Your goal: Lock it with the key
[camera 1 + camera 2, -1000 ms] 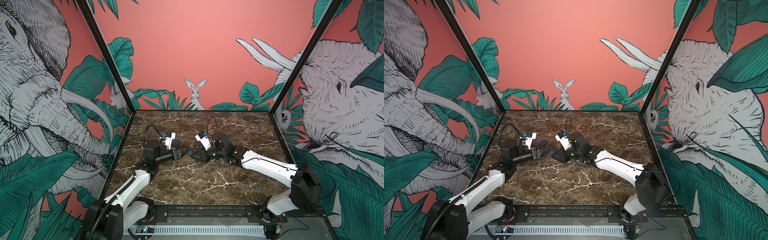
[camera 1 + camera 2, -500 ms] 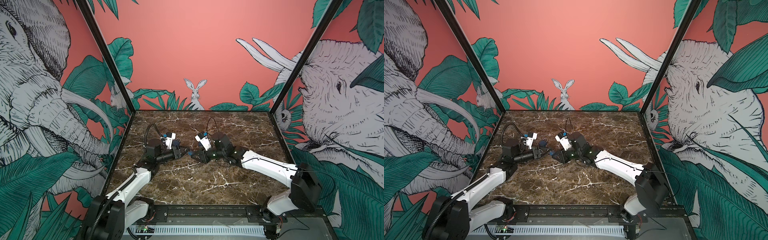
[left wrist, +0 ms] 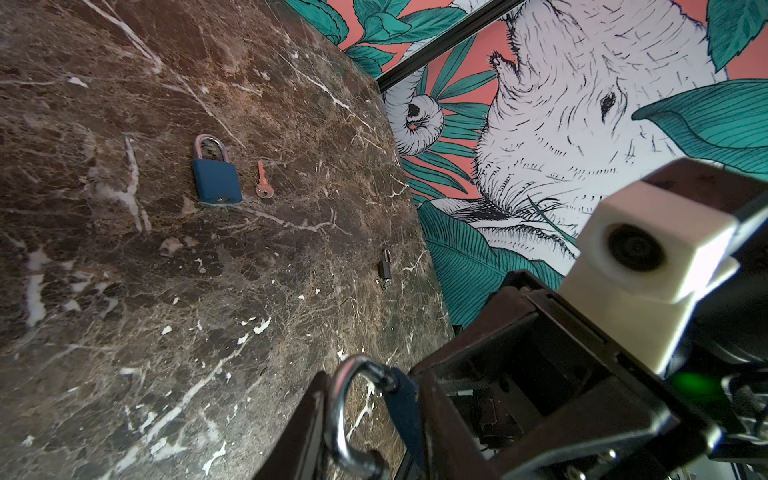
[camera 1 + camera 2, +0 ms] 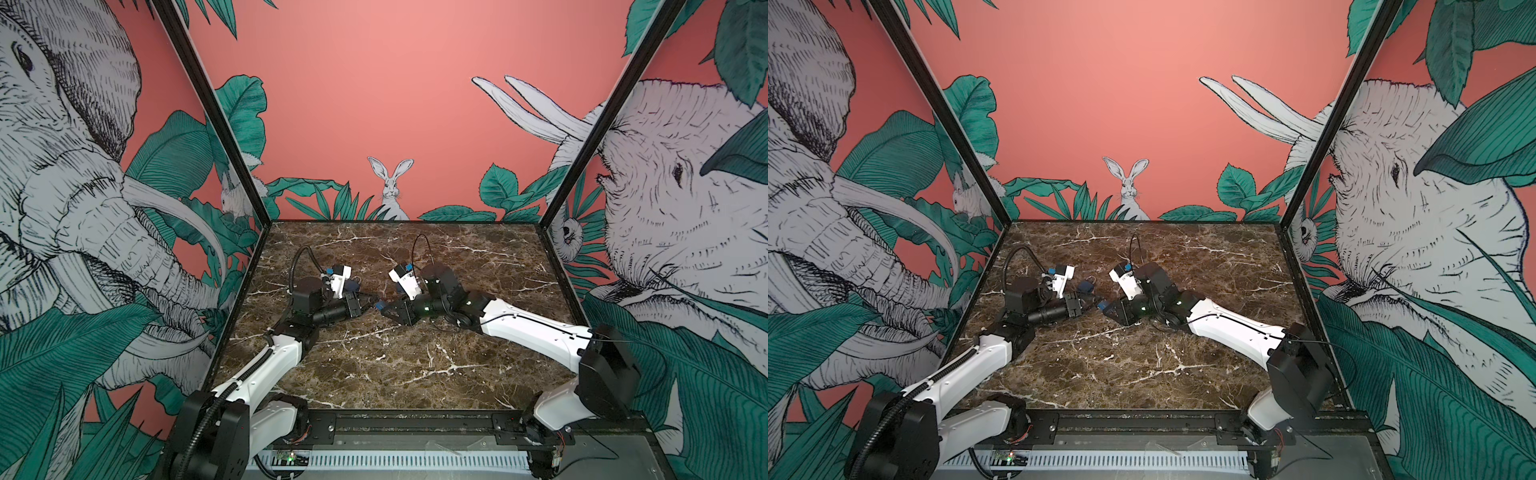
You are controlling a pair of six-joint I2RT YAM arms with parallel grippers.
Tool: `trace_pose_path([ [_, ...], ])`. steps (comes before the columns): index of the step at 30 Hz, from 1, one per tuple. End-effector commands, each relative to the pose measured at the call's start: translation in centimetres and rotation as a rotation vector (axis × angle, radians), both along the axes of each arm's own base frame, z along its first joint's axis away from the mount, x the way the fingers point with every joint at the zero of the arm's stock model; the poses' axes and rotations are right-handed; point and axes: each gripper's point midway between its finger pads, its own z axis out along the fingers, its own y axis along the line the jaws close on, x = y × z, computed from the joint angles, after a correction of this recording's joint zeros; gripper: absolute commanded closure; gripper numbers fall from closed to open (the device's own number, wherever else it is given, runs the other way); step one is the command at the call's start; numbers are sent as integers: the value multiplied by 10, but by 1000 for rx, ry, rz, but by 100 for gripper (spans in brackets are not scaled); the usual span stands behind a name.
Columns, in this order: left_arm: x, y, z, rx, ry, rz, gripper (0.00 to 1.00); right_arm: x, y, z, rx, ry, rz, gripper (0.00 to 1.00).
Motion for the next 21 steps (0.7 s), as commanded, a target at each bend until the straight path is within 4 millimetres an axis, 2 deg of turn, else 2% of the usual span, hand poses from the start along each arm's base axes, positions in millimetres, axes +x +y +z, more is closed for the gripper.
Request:
trace_pose_path([
  [1, 4, -2, 12, -4, -34, -4, 67, 5, 12, 27, 71, -68, 21, 99],
  [21, 13, 1, 10, 7, -24, 39, 76, 1, 10, 21, 64, -63, 27, 99],
])
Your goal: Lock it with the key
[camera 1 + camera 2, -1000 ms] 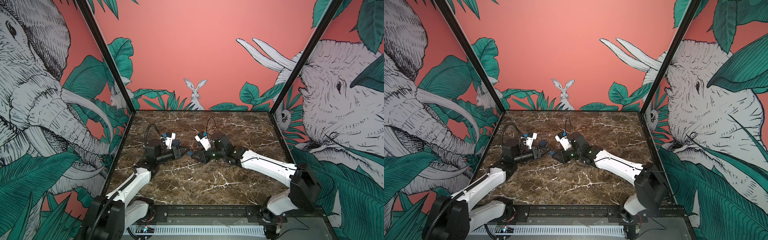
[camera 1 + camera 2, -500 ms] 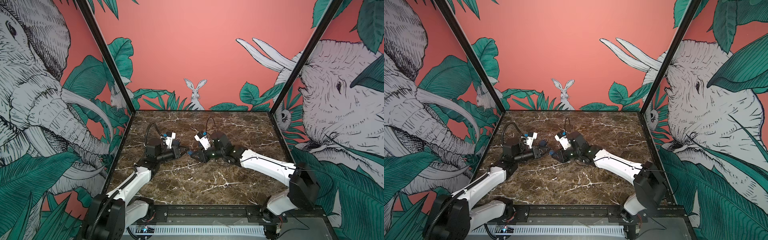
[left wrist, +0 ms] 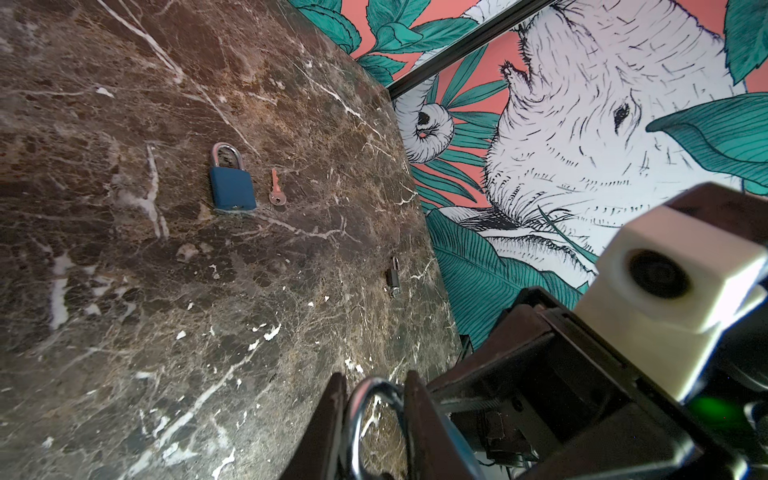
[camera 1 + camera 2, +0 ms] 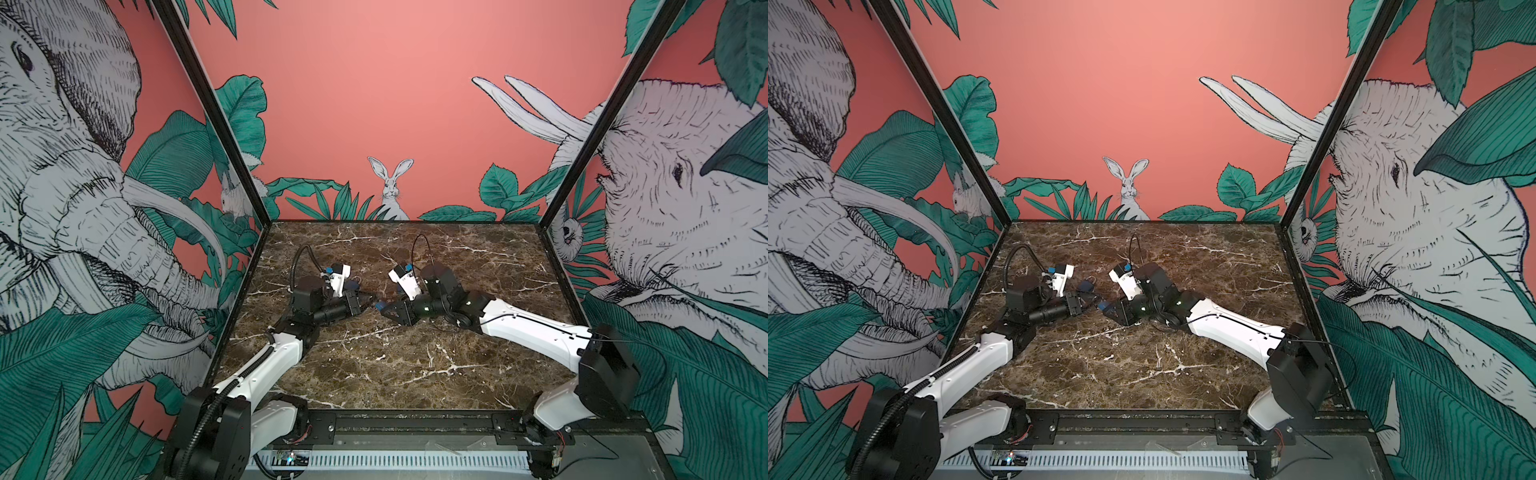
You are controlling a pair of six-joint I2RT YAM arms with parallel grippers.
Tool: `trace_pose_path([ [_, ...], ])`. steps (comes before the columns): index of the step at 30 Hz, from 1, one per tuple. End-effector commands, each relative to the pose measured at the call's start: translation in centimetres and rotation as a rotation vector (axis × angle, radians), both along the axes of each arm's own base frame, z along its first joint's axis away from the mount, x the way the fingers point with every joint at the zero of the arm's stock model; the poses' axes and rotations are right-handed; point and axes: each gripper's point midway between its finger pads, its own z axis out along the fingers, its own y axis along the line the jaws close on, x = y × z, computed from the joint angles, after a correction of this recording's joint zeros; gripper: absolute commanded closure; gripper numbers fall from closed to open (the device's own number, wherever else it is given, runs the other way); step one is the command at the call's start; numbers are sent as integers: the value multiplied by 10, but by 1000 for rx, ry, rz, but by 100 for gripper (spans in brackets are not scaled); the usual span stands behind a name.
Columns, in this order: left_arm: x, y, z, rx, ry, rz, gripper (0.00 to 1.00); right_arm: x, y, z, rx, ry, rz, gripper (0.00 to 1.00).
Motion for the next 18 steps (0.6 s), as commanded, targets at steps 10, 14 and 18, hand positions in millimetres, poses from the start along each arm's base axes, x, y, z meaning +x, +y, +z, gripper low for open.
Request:
trace_pose_path([
  [10, 5, -1, 13, -12, -29, 2, 82, 2, 9, 23, 66, -67, 21, 99],
  [14, 5, -1, 12, -9, -27, 4, 85, 1, 9, 23, 67, -66, 24, 99],
  [18, 6, -1, 12, -9, -25, 7, 87, 0, 9, 22, 66, -65, 28, 99],
])
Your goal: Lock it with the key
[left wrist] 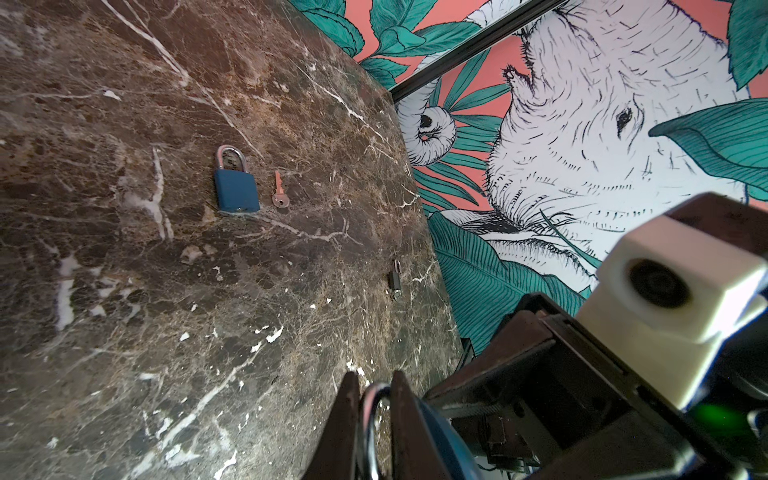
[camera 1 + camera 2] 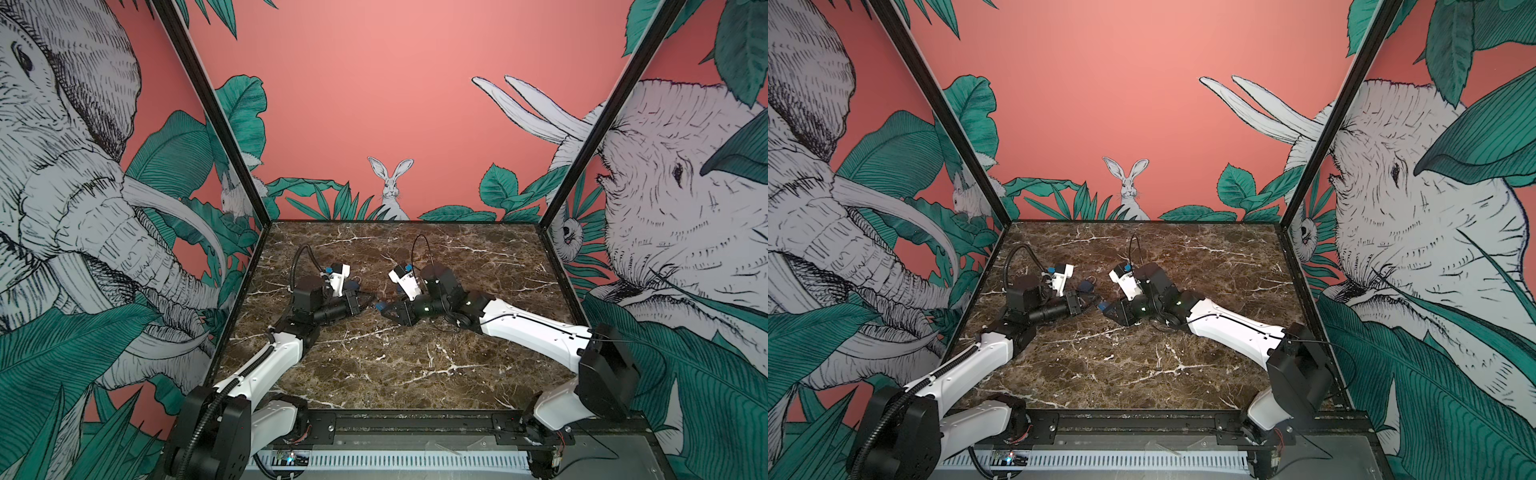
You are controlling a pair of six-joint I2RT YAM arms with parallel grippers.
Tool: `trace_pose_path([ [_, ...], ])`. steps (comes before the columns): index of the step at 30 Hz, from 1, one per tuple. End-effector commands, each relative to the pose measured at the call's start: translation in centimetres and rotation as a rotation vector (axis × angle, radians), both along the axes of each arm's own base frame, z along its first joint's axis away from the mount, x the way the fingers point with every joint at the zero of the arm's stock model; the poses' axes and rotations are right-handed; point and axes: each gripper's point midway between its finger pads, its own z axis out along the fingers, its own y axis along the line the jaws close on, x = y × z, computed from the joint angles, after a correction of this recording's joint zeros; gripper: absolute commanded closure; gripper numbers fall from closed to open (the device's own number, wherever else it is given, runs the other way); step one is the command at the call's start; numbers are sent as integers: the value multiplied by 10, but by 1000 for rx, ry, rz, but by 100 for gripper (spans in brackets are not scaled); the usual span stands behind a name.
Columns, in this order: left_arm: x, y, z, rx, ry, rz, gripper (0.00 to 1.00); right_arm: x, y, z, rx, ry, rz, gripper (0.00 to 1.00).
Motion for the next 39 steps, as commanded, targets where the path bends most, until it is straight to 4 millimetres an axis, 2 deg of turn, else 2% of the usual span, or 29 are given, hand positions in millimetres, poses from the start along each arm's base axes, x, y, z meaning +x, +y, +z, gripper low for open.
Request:
trace_pose_path([
  [1, 4, -2, 11, -9, -25, -1, 87, 0, 9, 24, 73, -69, 29, 99],
  [18, 6, -3, 5, -8, -2, -7, 93, -2, 6, 21, 47, -79, 35, 98],
  [31, 5, -6, 6, -15, 13, -29, 100, 5, 10, 27, 54, -97, 25, 97],
  [39, 7, -4, -6, 21, 126, -7, 100, 12, 13, 22, 27, -103, 12, 92],
])
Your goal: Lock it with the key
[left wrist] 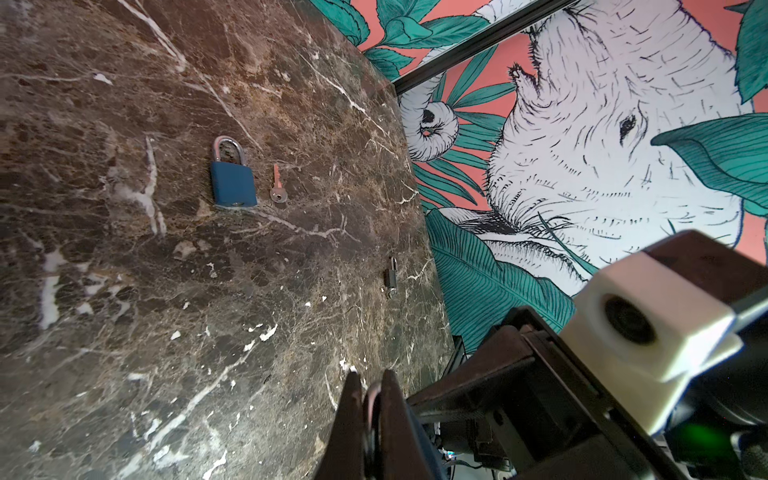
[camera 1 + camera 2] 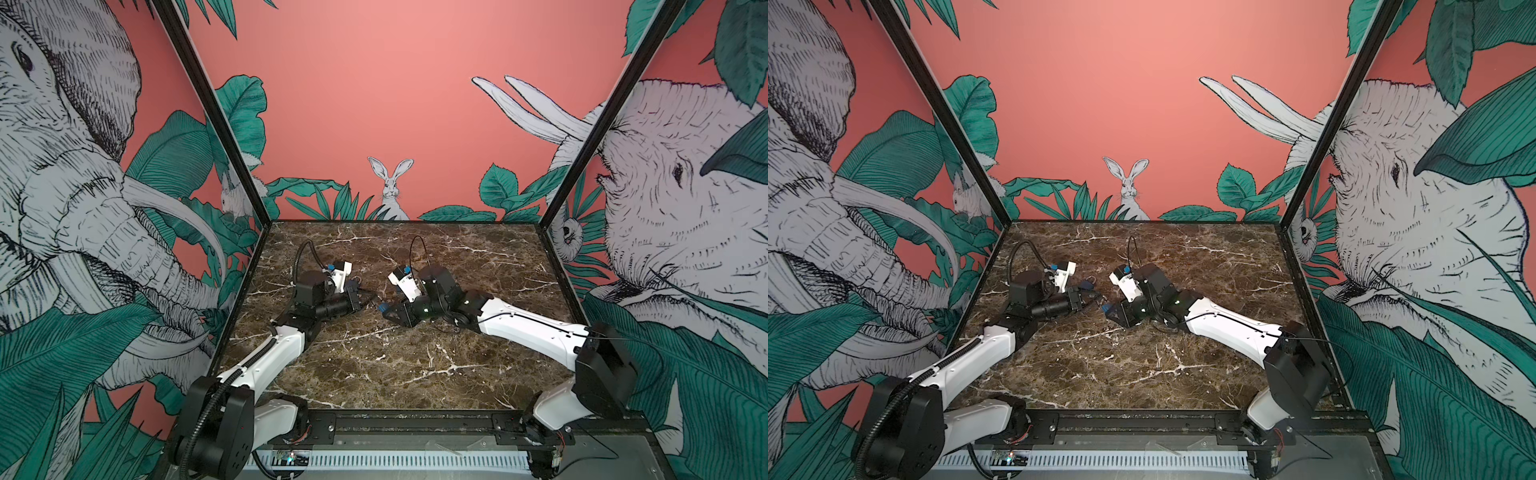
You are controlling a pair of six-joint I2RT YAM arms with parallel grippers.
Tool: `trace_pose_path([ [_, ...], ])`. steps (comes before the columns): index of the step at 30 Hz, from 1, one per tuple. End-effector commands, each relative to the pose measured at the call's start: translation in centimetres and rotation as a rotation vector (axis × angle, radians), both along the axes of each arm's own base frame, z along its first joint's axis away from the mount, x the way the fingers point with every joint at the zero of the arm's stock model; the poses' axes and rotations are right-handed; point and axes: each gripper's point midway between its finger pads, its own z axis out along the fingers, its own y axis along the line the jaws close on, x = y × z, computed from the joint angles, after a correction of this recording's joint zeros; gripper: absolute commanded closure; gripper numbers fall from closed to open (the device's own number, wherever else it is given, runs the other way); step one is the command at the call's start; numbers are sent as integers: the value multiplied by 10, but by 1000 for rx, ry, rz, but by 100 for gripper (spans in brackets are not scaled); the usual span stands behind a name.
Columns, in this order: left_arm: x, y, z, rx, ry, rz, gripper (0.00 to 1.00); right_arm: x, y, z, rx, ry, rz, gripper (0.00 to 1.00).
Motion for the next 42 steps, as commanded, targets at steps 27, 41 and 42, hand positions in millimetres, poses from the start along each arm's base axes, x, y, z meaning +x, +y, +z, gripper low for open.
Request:
trace_pose_path([
  [27, 7, 3, 16, 34, 31, 39, 100, 10, 17, 25, 94, -78, 2, 67],
  [41, 0, 10, 34, 35, 2, 74, 100, 8, 17, 32, 135, -83, -4, 52],
  [42, -1, 11, 35, 36, -2, 76, 100, 9, 17, 31, 138, -80, -6, 52],
])
